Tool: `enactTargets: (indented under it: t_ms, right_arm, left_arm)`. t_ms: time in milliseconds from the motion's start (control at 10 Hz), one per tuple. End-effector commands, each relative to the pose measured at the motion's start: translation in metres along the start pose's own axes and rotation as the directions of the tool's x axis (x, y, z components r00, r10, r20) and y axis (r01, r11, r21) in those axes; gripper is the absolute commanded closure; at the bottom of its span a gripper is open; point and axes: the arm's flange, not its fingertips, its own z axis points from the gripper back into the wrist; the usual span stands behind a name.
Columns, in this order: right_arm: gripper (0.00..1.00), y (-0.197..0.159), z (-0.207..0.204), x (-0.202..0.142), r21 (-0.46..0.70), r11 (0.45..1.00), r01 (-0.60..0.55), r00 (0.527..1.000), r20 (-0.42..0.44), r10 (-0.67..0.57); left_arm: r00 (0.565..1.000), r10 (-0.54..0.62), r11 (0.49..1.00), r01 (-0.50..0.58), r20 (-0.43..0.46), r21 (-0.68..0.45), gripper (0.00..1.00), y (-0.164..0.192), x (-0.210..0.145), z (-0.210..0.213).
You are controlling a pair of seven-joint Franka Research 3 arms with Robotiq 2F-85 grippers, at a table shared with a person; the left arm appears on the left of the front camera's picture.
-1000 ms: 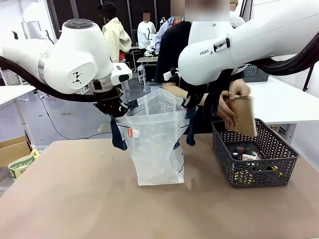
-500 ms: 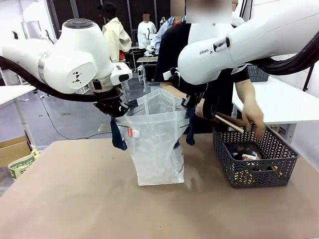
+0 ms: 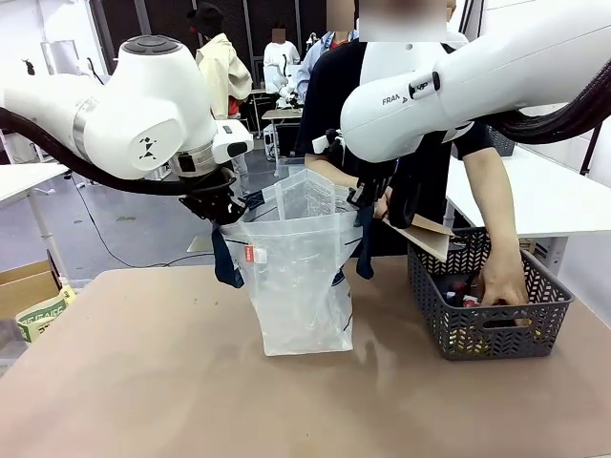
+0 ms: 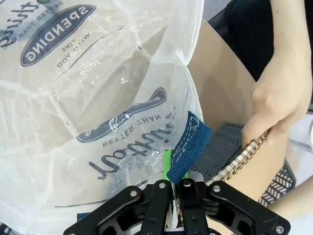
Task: Transfer purchased items from the store into the shopping bag.
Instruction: Move the Reusable shopping bag to the right side of the table.
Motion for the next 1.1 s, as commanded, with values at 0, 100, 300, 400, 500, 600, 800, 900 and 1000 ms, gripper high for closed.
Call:
enactTargets:
  t_ms: [0, 100, 300, 400, 500, 600, 800, 900, 1000]
  right_arm:
    - [1.00, -0.0008, -0.0003, -0.0008, -0.001, 1.000, 0.006, 1.000, -0.002, -0.006]
    - [1.00, -0.0008, -0.0003, -0.0008, -0.001, 1.000, 0.006, 1.000, -0.002, -0.006]
    - [1.00, -0.0008, -0.0003, -0.0008, -0.001, 1.000, 0.006, 1.000, -0.002, -0.006]
    - [1.00, -0.0008, -0.0003, -0.0008, -0.001, 1.000, 0.006, 1.000, -0.002, -0.006]
    - [1.00, -0.0008, -0.0003, -0.0008, -0.001, 1.000, 0.006, 1.000, -0.002, -0.006]
    - [1.00, -0.0008, -0.0003, -0.0008, -0.001, 1.000, 0.006, 1.000, -0.002, -0.006]
    - [1.00, -0.0008, -0.0003, -0.0008, -0.001, 1.000, 0.006, 1.000, -0.002, -0.006]
    - [1.00, -0.0008, -0.0003, -0.0008, -0.001, 1.000, 0.006, 1.000, -0.002, -0.006]
    - [1.00, -0.0008, -0.0003, -0.0008, -0.001, 1.000, 0.006, 1.000, -0.002, -0.006]
  left_arm:
    - [1.000, 0.003, 1.000, -0.003, 0.001, 0.001, 1.00, 0.0014, -0.0004, 0.0009]
    - [1.000, 0.003, 1.000, -0.003, 0.001, 0.001, 1.00, 0.0014, -0.0004, 0.0009]
    - [1.000, 0.003, 1.000, -0.003, 0.001, 0.001, 1.00, 0.0014, -0.0004, 0.0009]
    - [1.000, 0.003, 1.000, -0.003, 0.001, 0.001, 1.00, 0.0014, -0.0004, 0.0009]
    - [1.000, 0.003, 1.000, -0.003, 0.001, 0.001, 1.00, 0.0014, -0.0004, 0.0009]
    - [1.000, 0.003, 1.000, -0.003, 0.001, 0.001, 1.00, 0.0014, -0.0004, 0.0009]
    - [1.000, 0.003, 1.000, -0.003, 0.001, 0.001, 1.00, 0.0014, -0.0004, 0.0009]
    - [1.000, 0.003, 1.000, -0.003, 0.001, 0.001, 1.00, 0.0014, -0.0004, 0.0009]
    - [1.000, 0.003, 1.000, -0.003, 0.001, 0.001, 1.00, 0.0014, -0.0004, 0.0009]
